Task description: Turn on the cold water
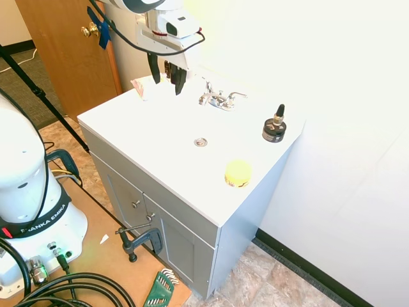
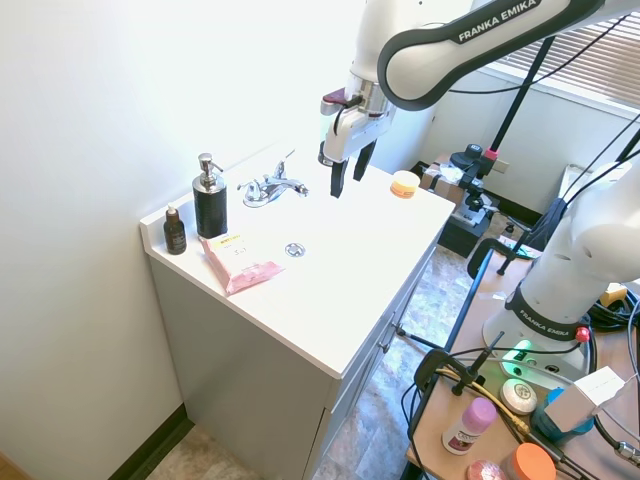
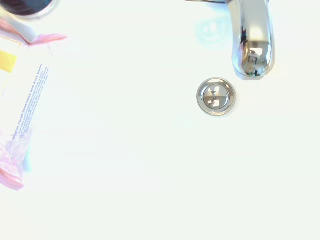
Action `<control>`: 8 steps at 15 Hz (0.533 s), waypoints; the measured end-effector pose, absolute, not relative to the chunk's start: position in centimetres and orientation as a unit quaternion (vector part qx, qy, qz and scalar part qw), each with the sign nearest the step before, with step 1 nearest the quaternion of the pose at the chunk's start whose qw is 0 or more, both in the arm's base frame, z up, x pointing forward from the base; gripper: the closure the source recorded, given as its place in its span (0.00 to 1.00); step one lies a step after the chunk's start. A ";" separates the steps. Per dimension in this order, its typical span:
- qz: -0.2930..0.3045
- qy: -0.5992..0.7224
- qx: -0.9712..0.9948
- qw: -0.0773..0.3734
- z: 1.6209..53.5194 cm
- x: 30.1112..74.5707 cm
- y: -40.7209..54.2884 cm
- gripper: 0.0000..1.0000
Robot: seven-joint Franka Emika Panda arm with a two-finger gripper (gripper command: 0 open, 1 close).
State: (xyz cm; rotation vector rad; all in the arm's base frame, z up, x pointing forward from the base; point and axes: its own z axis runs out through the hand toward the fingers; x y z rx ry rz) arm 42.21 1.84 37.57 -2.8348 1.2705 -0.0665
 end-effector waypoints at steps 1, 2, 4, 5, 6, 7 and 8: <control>-0.021 0.408 -0.912 0.017 37.5 42.2 1.8 0.00; -0.022 0.409 -0.912 0.015 37.5 42.2 1.8 0.00; -0.028 0.418 -0.908 0.006 37.1 42.6 1.3 0.00; -0.035 0.428 -0.903 0.001 36.8 43.3 0.8 0.00; -0.045 0.444 -0.895 -0.005 36.6 44.4 0.0 0.00; -0.055 0.464 -0.884 -0.010 36.4 46.0 -0.9 0.00; -0.064 0.485 -0.872 -0.018 36.2 47.9 -2.0 0.00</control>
